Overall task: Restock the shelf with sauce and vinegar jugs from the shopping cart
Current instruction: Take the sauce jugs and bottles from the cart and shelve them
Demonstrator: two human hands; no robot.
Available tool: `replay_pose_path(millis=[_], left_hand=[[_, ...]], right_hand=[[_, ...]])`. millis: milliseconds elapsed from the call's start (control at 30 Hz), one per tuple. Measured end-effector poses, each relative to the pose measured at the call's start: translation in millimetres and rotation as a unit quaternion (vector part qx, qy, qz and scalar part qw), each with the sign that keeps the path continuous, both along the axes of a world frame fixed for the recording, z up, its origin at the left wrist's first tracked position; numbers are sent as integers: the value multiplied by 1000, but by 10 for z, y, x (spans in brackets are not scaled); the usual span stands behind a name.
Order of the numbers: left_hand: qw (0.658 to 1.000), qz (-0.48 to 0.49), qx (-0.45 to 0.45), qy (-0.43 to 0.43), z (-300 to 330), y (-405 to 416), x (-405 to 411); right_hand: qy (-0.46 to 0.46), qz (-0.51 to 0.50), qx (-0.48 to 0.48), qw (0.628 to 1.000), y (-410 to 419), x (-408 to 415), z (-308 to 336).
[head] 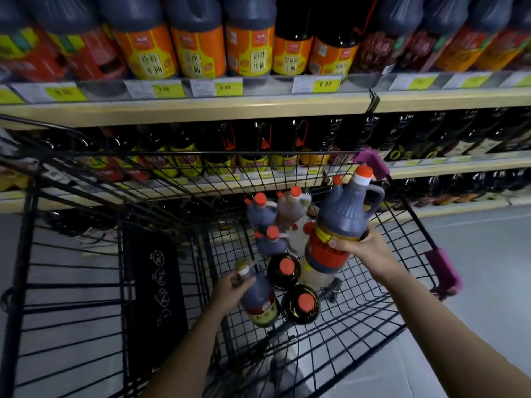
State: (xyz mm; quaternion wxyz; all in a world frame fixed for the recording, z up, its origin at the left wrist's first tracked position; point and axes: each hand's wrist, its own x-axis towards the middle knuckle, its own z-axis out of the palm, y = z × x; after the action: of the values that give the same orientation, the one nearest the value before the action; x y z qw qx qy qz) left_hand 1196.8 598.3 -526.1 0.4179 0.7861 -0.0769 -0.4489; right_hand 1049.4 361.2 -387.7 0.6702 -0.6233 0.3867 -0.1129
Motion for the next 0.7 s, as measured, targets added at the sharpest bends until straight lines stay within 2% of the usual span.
replay_pose_path(millis=[233, 433, 700], left_hand=[[1000, 3, -5, -27, 199, 50, 242], [996, -1, -65, -67, 1075, 85, 529], [971, 95, -178, -129, 2444, -245, 559]], right_hand=[[1, -1, -2, 1000, -34, 45, 63], [-6, 3, 0, 1000, 27, -101, 477], [-40, -30, -9, 999, 55, -399, 1247]])
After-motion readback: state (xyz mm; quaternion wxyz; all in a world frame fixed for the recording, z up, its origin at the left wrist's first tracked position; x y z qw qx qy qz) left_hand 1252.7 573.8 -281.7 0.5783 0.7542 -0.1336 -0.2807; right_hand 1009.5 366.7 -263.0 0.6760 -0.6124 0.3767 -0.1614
